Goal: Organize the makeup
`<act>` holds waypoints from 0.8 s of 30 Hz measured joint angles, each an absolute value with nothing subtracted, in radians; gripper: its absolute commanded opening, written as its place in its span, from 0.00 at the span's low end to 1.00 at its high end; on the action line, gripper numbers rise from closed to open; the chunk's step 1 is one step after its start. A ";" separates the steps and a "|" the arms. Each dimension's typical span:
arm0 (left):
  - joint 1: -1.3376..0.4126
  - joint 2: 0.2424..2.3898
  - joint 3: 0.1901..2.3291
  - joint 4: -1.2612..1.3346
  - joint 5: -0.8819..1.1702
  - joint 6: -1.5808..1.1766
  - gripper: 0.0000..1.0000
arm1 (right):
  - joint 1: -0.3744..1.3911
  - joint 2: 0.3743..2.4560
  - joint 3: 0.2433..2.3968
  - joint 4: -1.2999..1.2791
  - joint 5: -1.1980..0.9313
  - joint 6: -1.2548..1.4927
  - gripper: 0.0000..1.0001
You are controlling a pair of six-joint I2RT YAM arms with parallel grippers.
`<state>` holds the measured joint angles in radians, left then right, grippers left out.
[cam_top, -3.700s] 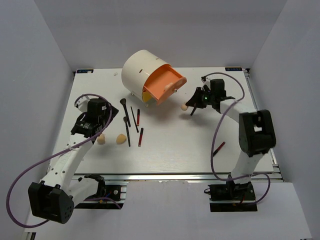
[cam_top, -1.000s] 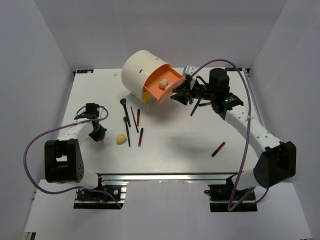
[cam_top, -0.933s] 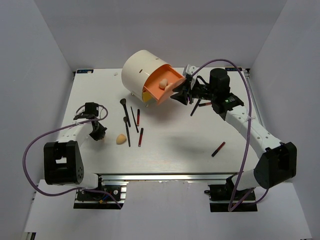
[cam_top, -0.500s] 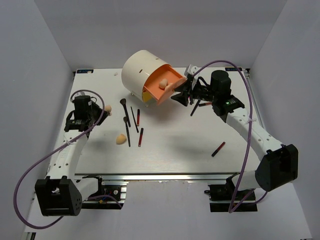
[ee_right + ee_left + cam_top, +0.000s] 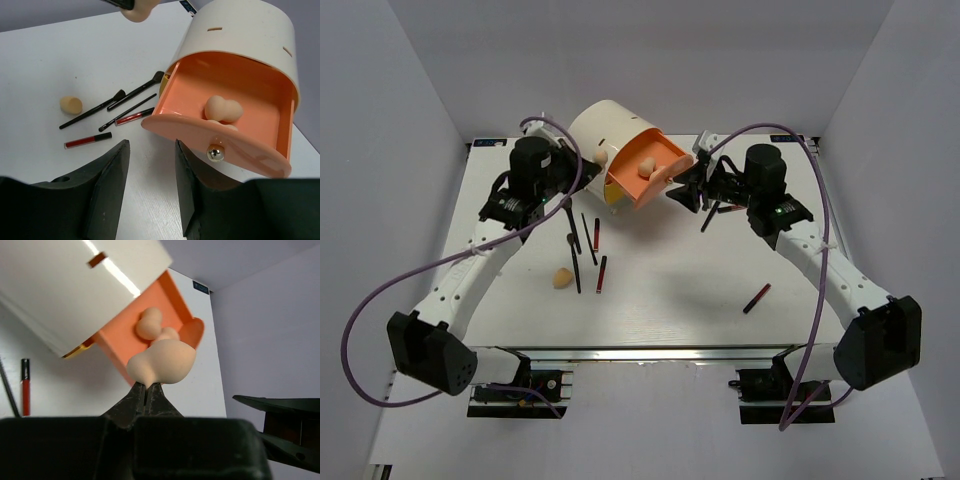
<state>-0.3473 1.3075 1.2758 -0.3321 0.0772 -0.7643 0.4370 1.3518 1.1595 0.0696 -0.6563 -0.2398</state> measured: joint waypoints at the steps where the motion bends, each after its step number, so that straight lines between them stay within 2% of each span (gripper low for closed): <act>1: -0.366 1.330 1.302 -0.329 0.072 -0.752 0.00 | 0.437 1.341 1.155 0.071 -0.651 -0.244 0.46; 19: -0.551 1.720 1.665 -0.324 -0.001 -0.570 0.00 | 0.413 1.256 1.064 0.071 -0.593 -0.247 0.48; 24: -0.558 1.829 1.766 -0.380 -0.049 -0.529 0.10 | 0.412 1.250 1.050 0.078 -0.584 -0.246 0.50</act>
